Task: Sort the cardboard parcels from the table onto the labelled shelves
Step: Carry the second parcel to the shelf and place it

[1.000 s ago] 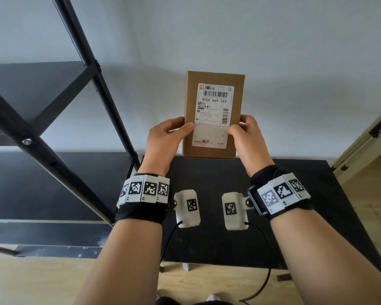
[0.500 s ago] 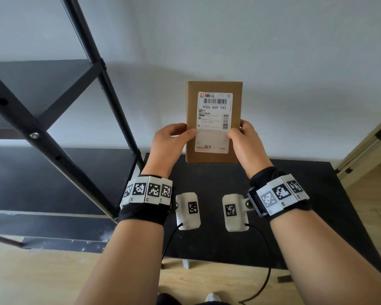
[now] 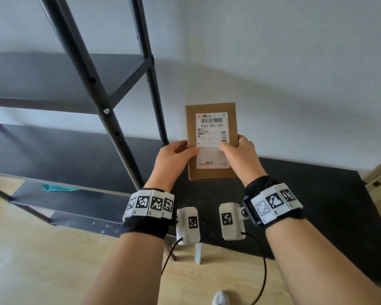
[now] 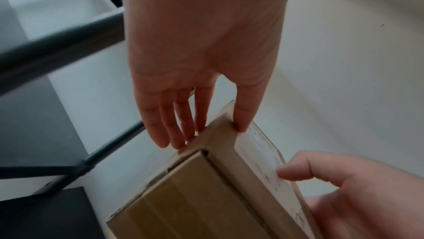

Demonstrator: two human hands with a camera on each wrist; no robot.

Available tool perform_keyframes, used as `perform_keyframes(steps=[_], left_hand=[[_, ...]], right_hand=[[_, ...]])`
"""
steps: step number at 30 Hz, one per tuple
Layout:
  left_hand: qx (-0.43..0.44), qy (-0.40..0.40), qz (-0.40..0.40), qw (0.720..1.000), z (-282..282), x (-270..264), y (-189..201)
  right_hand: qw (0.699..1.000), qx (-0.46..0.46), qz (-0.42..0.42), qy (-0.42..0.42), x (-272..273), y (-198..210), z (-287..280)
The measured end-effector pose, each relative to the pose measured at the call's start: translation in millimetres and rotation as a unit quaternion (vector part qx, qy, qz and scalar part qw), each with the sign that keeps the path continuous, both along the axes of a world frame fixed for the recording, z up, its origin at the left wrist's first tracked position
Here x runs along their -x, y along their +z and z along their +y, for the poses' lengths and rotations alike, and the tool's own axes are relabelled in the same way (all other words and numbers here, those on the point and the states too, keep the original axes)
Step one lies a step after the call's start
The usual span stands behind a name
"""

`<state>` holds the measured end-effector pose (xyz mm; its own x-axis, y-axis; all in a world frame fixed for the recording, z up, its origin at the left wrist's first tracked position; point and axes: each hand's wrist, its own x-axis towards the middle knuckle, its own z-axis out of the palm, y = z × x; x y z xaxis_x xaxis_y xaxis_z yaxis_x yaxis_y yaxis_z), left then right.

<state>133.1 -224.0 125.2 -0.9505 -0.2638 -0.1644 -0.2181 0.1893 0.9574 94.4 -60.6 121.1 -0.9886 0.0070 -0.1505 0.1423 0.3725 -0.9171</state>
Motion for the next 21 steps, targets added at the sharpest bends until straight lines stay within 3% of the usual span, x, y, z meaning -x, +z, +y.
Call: perform_keyframes(steps=[13,21], left_hand=[[-0.010,0.042,-0.042,0.998,-102.3,-165.8,-19.9],[-0.033,0.114,-0.059,0.991,-184.6,-258.9,-27.8]], right_hand=[[0.999,-0.009,-0.044,0.027,-158.9,-16.3,-105.9],[0.992,0.007,-0.042,0.118,-231.1,-22.1,-198.0]])
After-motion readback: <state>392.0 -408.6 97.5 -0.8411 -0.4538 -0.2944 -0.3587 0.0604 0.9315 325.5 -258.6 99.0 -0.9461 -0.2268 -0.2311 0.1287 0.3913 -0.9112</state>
